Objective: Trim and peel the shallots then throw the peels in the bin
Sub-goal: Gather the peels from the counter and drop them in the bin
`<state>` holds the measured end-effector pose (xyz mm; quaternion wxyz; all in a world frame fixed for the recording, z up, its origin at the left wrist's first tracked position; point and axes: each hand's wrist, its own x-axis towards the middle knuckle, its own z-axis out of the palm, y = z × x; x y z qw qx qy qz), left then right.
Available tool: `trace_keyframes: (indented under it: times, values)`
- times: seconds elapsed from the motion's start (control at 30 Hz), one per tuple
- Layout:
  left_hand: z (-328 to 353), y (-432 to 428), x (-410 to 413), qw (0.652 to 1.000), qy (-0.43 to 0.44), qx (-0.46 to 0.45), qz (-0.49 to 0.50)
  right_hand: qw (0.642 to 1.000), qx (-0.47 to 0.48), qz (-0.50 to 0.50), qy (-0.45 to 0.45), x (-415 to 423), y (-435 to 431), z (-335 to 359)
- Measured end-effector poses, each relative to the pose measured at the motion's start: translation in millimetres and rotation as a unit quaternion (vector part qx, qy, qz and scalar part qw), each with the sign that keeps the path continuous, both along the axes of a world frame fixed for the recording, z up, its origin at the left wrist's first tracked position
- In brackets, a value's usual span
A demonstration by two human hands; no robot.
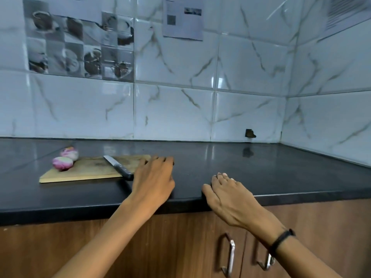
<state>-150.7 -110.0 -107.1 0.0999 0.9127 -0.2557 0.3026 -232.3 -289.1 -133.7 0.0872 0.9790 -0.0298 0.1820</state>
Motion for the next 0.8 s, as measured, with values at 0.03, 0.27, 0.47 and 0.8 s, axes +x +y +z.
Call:
trace_keyframes:
  times: [0.03, 0.27, 0.47, 0.8]
  values:
    - [-1, 1, 1, 1.0, 0.007, -0.011, -0.001, 1.0, -0.002, -0.012, 0.027, 8, 2, 1]
    - [-9, 2, 5, 0.997, 0.003, -0.07, -0.018, 0.971, 0.168, 0.038, 0.168, 37, 25, 30]
    - [-9, 2, 5, 0.995, 0.013, -0.092, -0.037, 0.951, 0.254, 0.039, 0.17, 67, 6, 37]
    - [-7, 3, 7, 0.995, 0.029, -0.091, -0.043, 0.892, 0.39, 0.152, 0.17, 52, 0, 38]
